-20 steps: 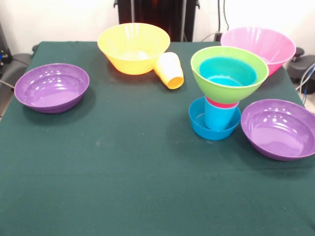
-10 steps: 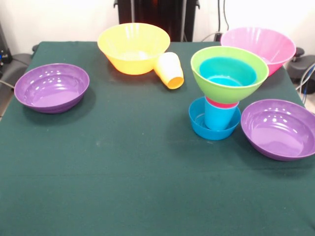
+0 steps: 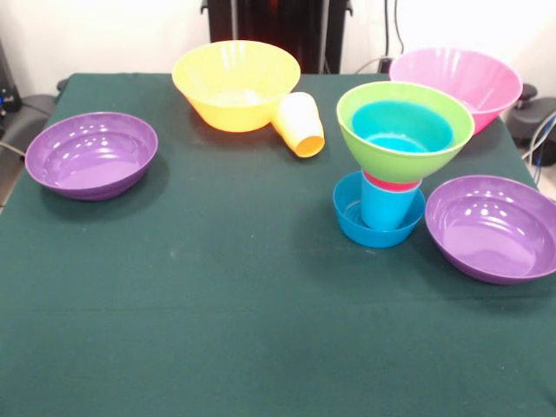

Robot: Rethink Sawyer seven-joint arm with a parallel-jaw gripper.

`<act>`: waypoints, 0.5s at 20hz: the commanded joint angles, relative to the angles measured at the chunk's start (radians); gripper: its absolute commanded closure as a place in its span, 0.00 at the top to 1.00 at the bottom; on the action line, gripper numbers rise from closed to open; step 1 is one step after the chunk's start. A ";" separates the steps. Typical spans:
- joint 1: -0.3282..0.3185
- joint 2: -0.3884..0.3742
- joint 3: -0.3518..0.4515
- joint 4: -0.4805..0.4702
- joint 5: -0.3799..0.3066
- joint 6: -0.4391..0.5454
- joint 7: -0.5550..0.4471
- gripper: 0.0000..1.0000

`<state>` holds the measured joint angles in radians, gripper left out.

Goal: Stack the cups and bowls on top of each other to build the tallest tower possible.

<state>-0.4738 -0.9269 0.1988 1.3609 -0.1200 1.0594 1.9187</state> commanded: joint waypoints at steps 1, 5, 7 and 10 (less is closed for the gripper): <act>-0.024 0.058 0.118 0.097 -0.090 -0.058 -0.305 1.00; -0.040 0.063 0.137 0.097 -0.104 -0.060 -0.305 1.00; -0.046 0.064 0.143 0.101 -0.110 -0.066 -0.304 1.00; -0.058 0.065 0.156 0.108 -0.118 -0.076 -0.305 1.00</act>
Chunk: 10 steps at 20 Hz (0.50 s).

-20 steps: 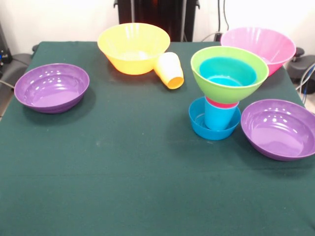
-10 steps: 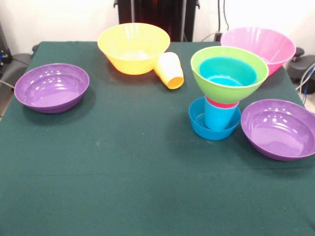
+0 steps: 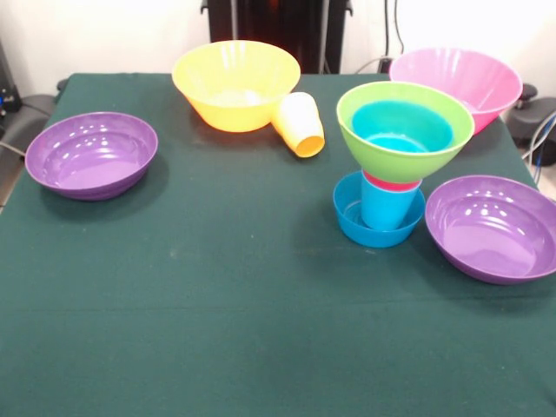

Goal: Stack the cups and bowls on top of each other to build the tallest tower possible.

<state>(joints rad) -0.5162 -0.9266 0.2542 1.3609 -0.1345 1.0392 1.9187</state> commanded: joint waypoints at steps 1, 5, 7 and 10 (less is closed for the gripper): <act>-0.020 0.065 0.106 0.109 -0.107 -0.058 -0.305 1.00; -0.039 0.073 0.126 0.111 -0.125 -0.068 -0.307 1.00; -0.047 0.074 0.136 0.116 -0.133 -0.081 -0.308 1.00; -0.061 0.077 0.154 0.122 -0.143 -0.090 -0.306 1.00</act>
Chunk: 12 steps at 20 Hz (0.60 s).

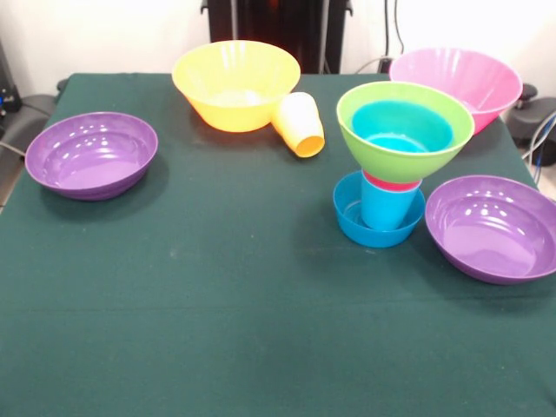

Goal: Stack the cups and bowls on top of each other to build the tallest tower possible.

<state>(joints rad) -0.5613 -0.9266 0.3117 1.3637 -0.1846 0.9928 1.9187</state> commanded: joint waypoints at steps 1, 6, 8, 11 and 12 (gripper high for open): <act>-0.020 0.078 0.102 0.120 -0.096 -0.044 -0.305 1.00; -0.044 0.090 0.129 0.128 -0.114 -0.066 -0.305 1.00; -0.053 0.088 0.137 0.140 -0.120 -0.078 -0.304 1.00; -0.064 0.083 0.148 0.153 -0.128 -0.088 -0.301 1.00; -0.070 0.083 0.154 0.159 -0.134 -0.098 -0.300 1.00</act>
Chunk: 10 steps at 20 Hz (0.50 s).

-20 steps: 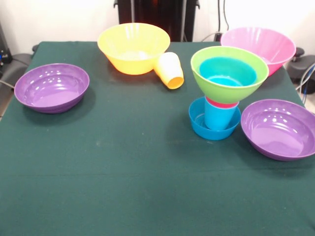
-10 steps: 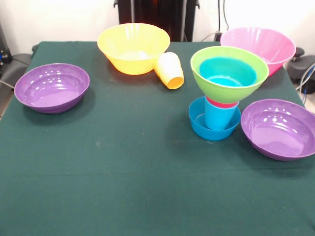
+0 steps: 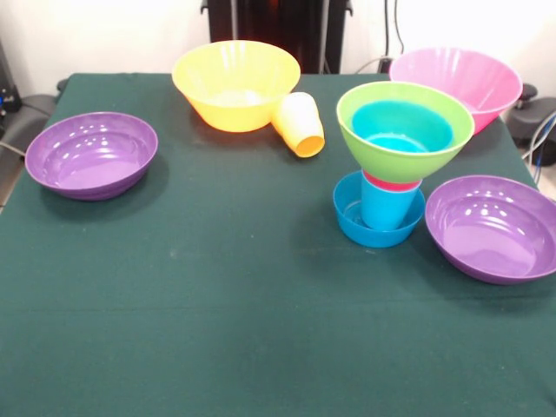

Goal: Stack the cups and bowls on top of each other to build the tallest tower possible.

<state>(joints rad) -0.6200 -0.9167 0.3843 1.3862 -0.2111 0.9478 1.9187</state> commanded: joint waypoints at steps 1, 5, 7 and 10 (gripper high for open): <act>-0.013 0.075 0.085 0.134 -0.110 -0.055 -0.299 1.00; -0.025 0.082 0.103 0.130 -0.122 -0.060 -0.298 1.00; -0.034 0.086 0.113 0.135 -0.128 -0.068 -0.296 1.00; -0.044 0.088 0.125 0.139 -0.138 -0.073 -0.290 1.00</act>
<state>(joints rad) -0.6603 -0.8910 0.4397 1.4127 -0.2631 0.9024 1.9187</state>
